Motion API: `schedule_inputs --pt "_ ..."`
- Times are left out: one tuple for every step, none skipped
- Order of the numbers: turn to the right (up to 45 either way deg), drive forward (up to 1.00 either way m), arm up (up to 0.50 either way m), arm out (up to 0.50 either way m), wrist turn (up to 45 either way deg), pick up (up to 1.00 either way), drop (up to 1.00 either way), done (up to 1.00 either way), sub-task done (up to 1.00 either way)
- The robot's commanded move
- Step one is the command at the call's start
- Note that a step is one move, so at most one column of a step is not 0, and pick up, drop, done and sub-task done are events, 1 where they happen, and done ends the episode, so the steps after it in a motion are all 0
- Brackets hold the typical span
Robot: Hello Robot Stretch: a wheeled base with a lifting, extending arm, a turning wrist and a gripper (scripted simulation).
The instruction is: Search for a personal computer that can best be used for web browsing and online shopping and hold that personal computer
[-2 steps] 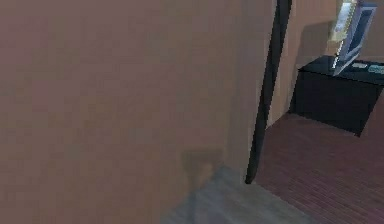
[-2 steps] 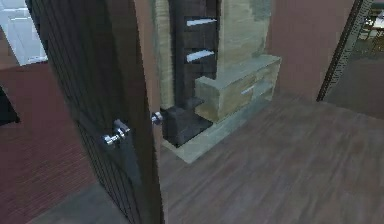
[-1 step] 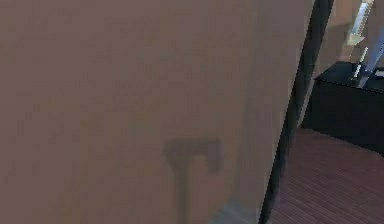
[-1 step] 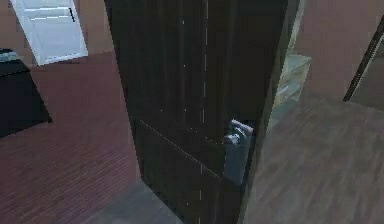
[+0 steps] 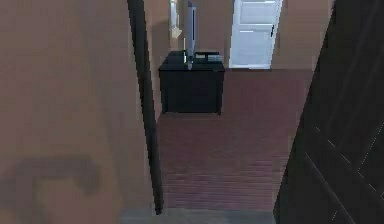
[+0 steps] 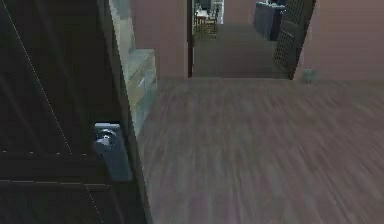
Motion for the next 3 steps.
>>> schedule_inputs --pt "0.0 1.0 0.0 0.0 0.0 0.0 0.0 0.0 0.0" --pt "9.0 0.0 0.0 0.0 0.0 0.0 0.0 0.0 0.0" --pt "0.0 0.2 0.0 0.0 0.0 0.0 0.0 0.0 0.0"
